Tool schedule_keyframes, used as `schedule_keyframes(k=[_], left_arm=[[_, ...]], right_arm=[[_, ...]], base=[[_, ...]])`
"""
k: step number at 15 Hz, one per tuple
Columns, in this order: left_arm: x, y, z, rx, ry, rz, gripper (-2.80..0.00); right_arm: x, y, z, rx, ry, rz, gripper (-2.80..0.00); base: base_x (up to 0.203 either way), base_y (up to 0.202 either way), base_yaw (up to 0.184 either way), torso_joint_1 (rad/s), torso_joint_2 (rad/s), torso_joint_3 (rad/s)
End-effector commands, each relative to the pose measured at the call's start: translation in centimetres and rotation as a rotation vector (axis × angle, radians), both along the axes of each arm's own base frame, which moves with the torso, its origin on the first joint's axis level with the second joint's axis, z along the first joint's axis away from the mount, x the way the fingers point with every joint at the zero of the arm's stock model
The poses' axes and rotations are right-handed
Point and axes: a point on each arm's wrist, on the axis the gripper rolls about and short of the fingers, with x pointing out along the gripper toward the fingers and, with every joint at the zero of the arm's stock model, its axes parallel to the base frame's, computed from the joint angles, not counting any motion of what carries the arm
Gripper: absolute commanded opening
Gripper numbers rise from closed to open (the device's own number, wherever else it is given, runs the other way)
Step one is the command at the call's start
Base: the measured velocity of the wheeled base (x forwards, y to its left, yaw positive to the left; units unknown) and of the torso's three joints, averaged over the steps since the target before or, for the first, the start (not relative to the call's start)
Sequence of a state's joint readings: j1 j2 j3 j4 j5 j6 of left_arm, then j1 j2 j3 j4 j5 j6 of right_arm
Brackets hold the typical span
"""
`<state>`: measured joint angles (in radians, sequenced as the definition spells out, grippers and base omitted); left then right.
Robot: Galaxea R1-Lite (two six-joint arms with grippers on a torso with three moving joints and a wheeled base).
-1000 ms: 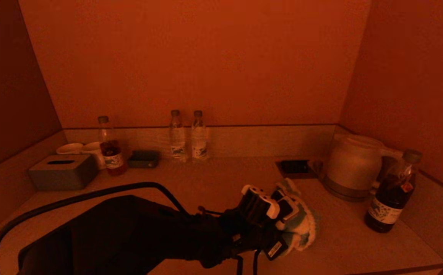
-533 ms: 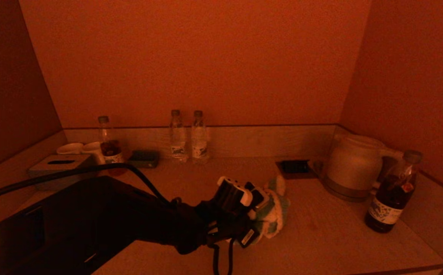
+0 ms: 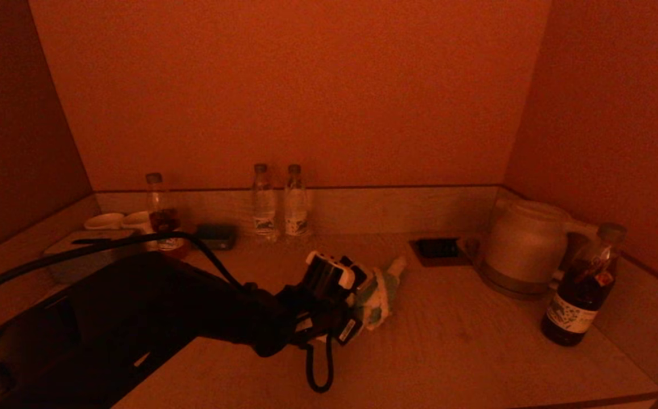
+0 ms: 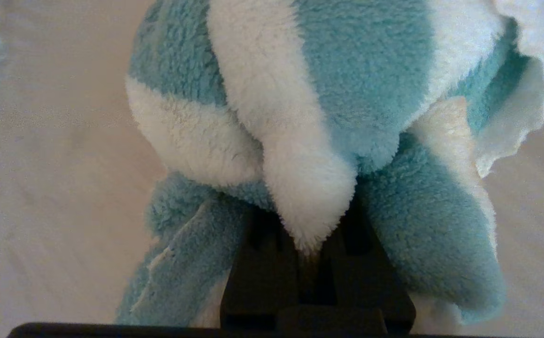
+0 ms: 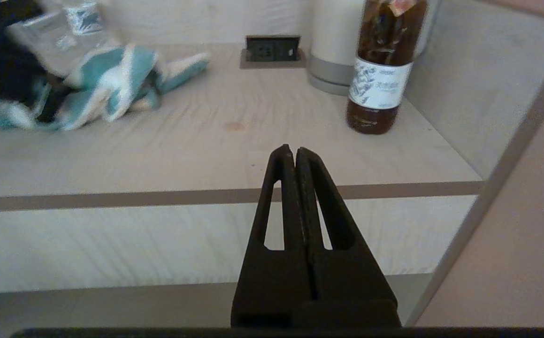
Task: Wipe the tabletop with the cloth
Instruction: Sweep the stains on the table
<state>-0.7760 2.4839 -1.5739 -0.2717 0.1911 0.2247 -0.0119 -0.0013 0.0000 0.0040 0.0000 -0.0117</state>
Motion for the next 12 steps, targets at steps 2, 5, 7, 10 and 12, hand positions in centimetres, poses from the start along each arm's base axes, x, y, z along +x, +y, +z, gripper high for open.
schedule_keyframes(k=[2, 5, 7, 10, 12], left_arm=[[1.4, -1.2, -0.4, -0.091, -0.011, 0.084, -2.80], [0.8, -2.1, 0.2, -0.147, 0.002, 0.104, -2.80], [0.0, -2.9, 0.7, -0.181, 0.018, 0.107, -2.80], [-2.3, -4.3, 2.4, -0.228, 0.046, 0.086, -2.80], [-3.9, -4.9, 4.1, -0.257, 0.074, 0.080, -2.80]], right_arm=[[0.0, 0.0, 0.0, -0.001, 0.000, 0.000, -2.80], [0.0, 0.0, 0.0, -0.001, 0.000, 0.000, -2.80], [0.0, 0.0, 0.0, -0.001, 0.000, 0.000, -2.80], [0.0, 0.0, 0.0, -0.001, 0.000, 0.000, -2.80], [0.0, 0.0, 0.0, -0.001, 0.000, 0.000, -2.80]], base=[[0.000, 0.000, 0.000, 0.000, 0.00, 0.000], [0.000, 0.000, 0.000, 0.000, 0.00, 0.000], [0.000, 0.000, 0.000, 0.000, 0.00, 0.000], [0.000, 0.000, 0.000, 0.000, 0.00, 0.000], [0.000, 0.000, 0.000, 0.000, 0.00, 0.000]])
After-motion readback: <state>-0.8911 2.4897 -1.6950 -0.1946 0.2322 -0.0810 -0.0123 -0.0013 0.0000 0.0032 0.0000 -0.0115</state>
